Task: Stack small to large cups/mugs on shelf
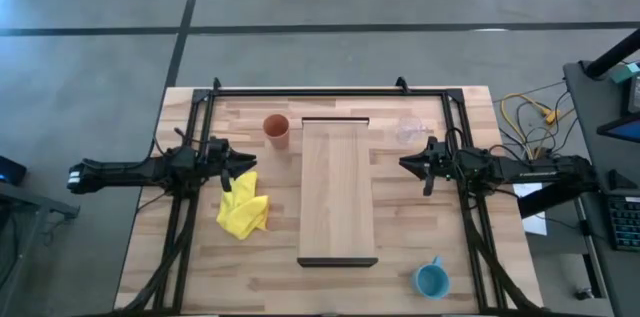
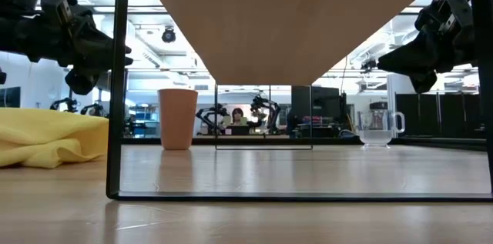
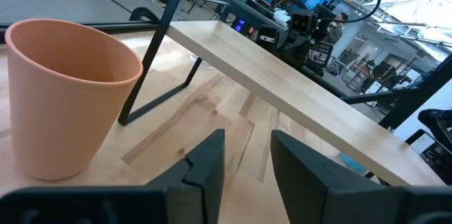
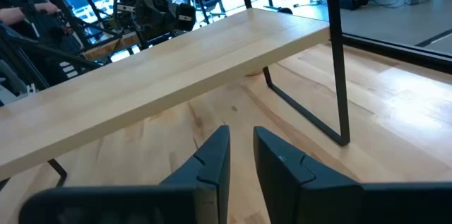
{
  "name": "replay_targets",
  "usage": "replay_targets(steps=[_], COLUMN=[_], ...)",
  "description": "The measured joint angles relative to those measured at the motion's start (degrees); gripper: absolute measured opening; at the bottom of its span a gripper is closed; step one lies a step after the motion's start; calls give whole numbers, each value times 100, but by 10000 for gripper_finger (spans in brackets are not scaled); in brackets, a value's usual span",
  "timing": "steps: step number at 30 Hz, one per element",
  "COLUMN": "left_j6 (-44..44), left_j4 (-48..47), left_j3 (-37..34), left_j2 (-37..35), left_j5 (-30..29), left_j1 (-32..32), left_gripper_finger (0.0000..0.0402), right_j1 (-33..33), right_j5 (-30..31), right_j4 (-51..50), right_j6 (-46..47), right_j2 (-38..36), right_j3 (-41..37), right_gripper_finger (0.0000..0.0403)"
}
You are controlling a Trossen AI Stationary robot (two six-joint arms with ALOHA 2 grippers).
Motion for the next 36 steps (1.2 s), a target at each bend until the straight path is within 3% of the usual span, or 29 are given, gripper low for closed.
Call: replay_targets(steps=[27,31,36], left_j6=[2,2,-2], left_j4=[0,0,0], left_j3=[0,0,0], left_j2=[1,1,2], left_j5=[0,-4,-4], left_j1=[1,1,0], left_gripper_finger=[102,102,102], right_j1=[-1,0,-1], right_j5=[48,50,49], right_j4=[82,91,95], right_j6=[34,501,1902], right_j2=[2,-1,0], right_j3=[0,0,0], right_gripper_finger=[59,59,59])
